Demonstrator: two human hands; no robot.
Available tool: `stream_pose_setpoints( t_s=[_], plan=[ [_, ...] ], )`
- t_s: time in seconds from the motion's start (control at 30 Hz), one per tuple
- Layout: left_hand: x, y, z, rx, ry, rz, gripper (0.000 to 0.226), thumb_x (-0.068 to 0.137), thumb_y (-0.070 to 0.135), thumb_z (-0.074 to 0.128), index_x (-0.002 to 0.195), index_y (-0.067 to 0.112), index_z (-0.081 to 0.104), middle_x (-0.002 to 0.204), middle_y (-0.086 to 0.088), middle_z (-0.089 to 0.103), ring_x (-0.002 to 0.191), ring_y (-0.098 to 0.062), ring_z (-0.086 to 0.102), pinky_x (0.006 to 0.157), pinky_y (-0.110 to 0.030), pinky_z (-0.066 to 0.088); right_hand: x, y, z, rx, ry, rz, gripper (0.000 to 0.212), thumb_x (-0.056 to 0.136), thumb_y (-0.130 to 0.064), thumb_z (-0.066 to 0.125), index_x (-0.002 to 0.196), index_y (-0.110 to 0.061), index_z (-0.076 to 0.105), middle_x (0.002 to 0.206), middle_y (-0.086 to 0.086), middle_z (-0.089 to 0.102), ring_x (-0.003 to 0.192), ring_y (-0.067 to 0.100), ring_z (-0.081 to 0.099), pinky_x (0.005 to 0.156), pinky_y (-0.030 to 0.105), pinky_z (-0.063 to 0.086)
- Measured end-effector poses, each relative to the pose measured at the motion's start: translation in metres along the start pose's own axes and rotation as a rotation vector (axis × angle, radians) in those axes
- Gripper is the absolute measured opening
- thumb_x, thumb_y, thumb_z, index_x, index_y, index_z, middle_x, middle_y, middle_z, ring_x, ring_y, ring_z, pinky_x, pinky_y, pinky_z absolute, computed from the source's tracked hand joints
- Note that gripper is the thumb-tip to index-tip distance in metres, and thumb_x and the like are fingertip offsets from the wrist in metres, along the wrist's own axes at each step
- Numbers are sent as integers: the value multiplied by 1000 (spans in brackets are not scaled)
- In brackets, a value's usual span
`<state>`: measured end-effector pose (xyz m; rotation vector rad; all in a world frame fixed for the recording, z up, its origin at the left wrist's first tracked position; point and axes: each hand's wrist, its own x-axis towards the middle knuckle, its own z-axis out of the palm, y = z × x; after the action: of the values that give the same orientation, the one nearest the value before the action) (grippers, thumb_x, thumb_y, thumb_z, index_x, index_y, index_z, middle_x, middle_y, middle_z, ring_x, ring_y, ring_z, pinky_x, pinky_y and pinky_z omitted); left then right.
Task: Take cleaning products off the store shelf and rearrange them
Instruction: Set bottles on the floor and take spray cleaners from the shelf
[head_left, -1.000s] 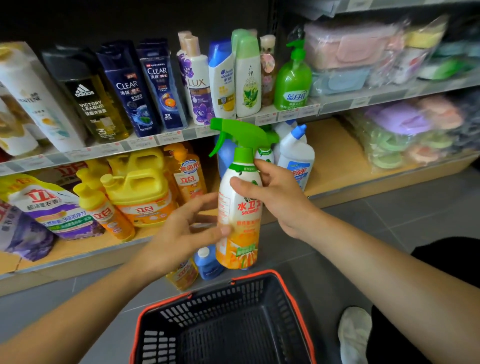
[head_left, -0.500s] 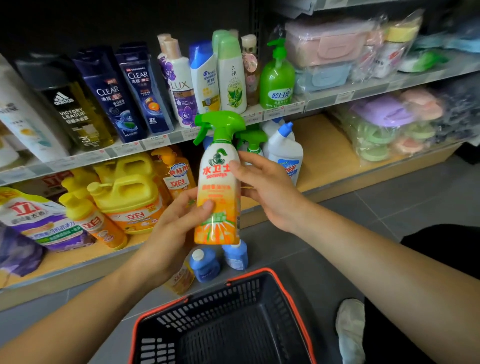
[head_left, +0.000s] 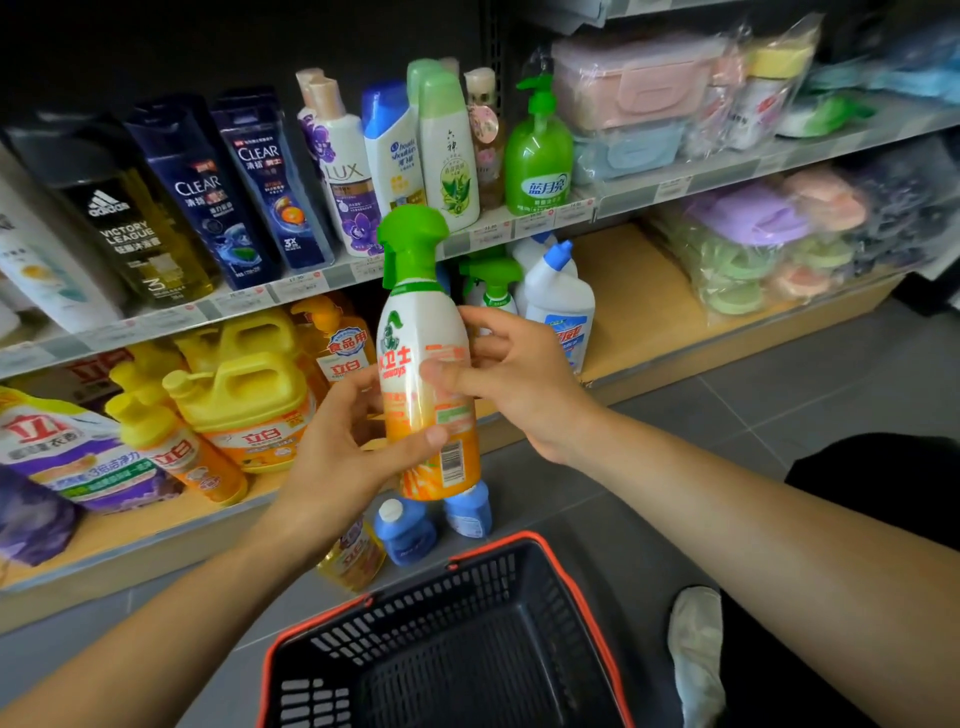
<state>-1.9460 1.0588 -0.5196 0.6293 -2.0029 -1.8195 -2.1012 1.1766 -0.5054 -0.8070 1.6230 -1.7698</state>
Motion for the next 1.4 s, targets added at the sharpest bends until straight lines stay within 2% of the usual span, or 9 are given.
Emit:
stream_pose_setpoints(
  t_s=[0.2,0.43,0.53,0.67,0.87,1.03,1.17,1.27,1.4],
  plan=[
    [2,-3,-4,-194,-27,-15,57,77,21,84,128,15,58,115,-8,74,104,-27,73,72,-29,60,0,-4,-4,117,-3,78,32,97,-13,64,129,-12,62,121,11,72,113,25,68,97,42,57],
    [10,2,-12,-151,-123,67,44,86,23,64,130,23,64,128,-10,68,117,-29,66,94,-43,58,-9,3,7,162,-320,410,46,99,-59,43,120,-26,67,105,-2,73,100,18,68,98,48,53],
    [13,-2,-17,-69,-98,51,41,85,30,65,126,26,68,132,-11,65,122,-30,62,105,-54,48,-11,4,5,134,-265,388,42,98,-55,49,123,-26,67,111,-1,74,105,21,69,100,53,52],
    [14,-3,-18,-149,-32,69,46,89,23,60,135,27,60,125,-6,70,111,-24,69,83,-35,58,-8,9,3,191,-204,341,31,102,-24,56,132,-21,62,118,7,70,103,23,69,90,49,58],
    [13,-6,-19,-187,28,-5,53,86,28,74,134,16,57,122,-8,72,110,-27,71,79,-36,62,-12,17,11,119,-217,263,58,93,6,62,141,-24,51,106,7,63,90,16,73,73,33,61],
    [12,-5,-17,-290,82,-71,54,85,28,70,133,6,55,120,-14,72,108,-32,71,78,-39,62,-15,17,14,-24,-282,258,83,83,-11,80,150,-39,40,107,-17,71,107,16,71,92,45,59],
    [11,-2,-14,-370,52,-123,45,88,35,66,122,6,61,112,-14,75,99,-28,74,73,-32,61,-17,20,21,-174,-235,136,106,70,-15,92,156,-32,31,134,4,57,119,21,64,102,43,54],
    [9,-3,-9,-418,34,-202,49,88,41,63,120,3,63,108,-16,76,93,-24,76,70,-31,61,-22,23,25,-461,-135,28,122,58,-33,97,157,-29,27,134,0,35,124,11,49,109,33,45],
    [11,-1,-10,-330,-4,-271,52,85,50,62,116,9,68,104,-9,77,89,-19,75,65,-29,60,-30,27,27,-534,28,-169,105,56,-33,98,145,-23,43,128,-4,44,113,1,47,90,6,41]
  ],
)
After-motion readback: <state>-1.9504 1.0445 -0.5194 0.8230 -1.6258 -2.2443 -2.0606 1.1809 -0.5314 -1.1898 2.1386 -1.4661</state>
